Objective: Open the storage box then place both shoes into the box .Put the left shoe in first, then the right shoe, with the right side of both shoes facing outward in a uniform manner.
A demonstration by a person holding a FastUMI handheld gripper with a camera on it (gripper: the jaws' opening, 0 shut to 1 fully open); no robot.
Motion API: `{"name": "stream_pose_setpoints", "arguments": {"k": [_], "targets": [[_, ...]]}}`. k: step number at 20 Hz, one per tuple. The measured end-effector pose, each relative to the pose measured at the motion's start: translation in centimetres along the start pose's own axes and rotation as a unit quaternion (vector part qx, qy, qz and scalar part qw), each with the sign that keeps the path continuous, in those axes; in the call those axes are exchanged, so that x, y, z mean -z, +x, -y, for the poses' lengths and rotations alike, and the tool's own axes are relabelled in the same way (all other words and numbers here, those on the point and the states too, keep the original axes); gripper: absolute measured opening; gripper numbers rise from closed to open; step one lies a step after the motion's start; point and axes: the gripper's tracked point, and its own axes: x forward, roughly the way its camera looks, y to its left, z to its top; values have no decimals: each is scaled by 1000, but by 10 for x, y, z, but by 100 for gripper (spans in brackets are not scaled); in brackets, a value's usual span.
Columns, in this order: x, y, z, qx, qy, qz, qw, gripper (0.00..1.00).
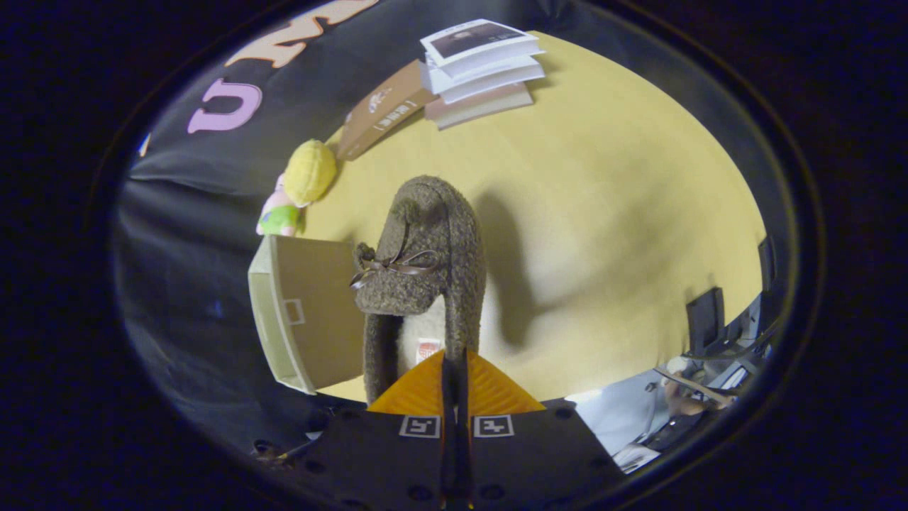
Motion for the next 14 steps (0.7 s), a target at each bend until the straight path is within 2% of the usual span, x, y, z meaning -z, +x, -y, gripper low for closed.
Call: {"name": "stream_pose_setpoints", "arguments": {"k": [3,7,12,14], "targets": [[6,-15,-50,-38,-22,0,999,3],[15,-25,-106,-69,-56,7,996,3],[39,-14,-185,-130,-77,-10,989,3],[45,-1,-208,-142,-85,-18,986,3]]}}
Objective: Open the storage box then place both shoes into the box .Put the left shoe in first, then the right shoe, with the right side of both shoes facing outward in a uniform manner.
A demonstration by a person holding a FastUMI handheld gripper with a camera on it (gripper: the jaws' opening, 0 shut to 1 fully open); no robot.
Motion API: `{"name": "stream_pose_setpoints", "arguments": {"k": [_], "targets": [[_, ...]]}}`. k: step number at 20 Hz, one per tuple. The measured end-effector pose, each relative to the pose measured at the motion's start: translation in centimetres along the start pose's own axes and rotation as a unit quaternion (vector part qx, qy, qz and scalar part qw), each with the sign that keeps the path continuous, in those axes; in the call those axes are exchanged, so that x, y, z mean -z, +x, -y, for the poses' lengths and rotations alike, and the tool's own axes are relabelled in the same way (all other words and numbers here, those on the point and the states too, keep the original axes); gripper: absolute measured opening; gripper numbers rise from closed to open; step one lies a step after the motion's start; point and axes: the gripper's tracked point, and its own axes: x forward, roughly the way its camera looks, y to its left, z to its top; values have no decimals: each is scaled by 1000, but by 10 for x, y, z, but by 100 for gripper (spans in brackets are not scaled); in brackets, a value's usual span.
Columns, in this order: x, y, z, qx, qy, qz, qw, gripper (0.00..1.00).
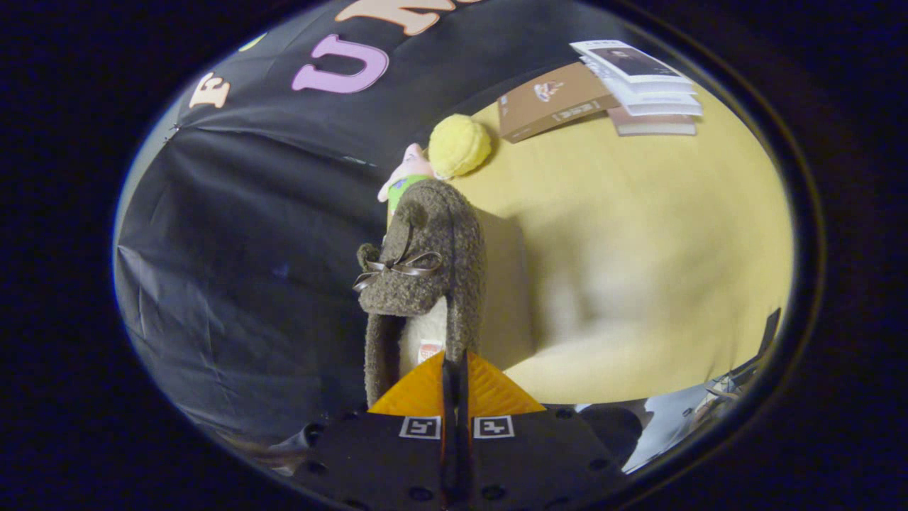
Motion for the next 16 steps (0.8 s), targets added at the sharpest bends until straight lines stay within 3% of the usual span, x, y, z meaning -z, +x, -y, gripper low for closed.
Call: {"name": "stream_pose_setpoints", "arguments": {"k": [8,13,16], "targets": [[13,87,-24,47,-41,-9,998,3],[9,122,0,128,-64,21,989,3],[9,130,8,155,-75,33,984,3]]}}
